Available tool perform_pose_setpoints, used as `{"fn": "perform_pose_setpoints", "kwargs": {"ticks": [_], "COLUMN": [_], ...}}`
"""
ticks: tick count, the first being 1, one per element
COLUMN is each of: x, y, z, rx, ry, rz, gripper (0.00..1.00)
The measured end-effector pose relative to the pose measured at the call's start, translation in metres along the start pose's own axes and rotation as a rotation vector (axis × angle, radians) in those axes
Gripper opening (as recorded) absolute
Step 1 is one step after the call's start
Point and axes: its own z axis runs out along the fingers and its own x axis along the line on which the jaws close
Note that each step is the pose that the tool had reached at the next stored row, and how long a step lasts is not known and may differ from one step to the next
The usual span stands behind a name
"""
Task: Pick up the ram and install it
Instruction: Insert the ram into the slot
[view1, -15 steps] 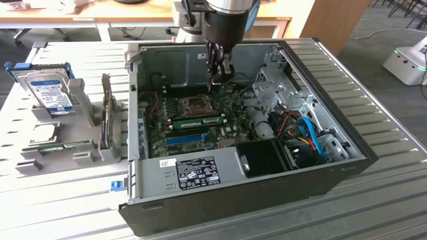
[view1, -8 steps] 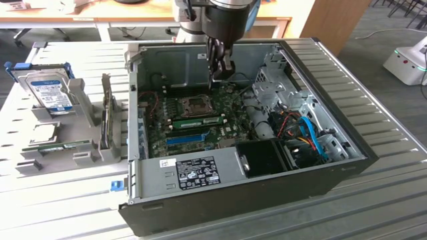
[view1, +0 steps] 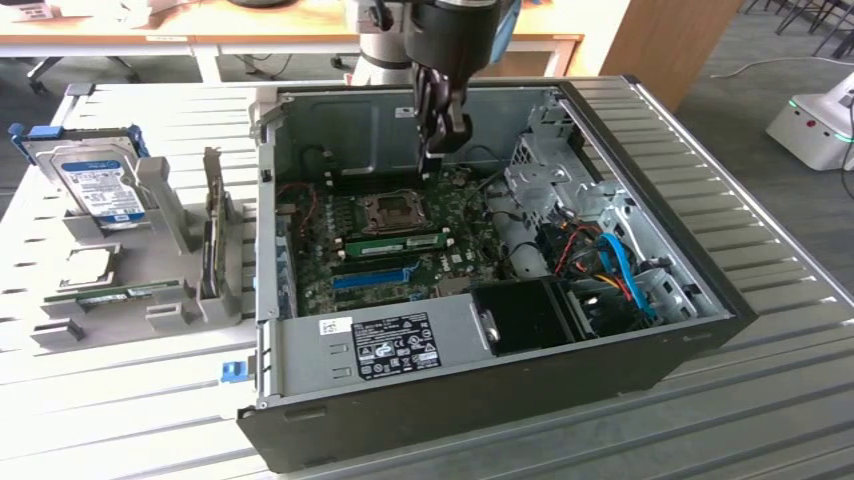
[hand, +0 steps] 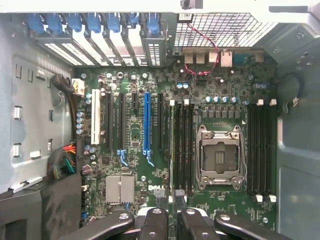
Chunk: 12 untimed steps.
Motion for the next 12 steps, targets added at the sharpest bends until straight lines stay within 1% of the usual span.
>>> {"fn": "perform_pose_setpoints", "kwargs": {"ticks": [10,12], "x": [0.0002,0.0003], "y": [0.0003,0.0003], "z": [-0.0099,-0.0109], "rx": [0.0001,0.0002], "ry": [0.0075,0.0079], "rz": [0.000,0.000], "gripper": [0.19,0.19]}}
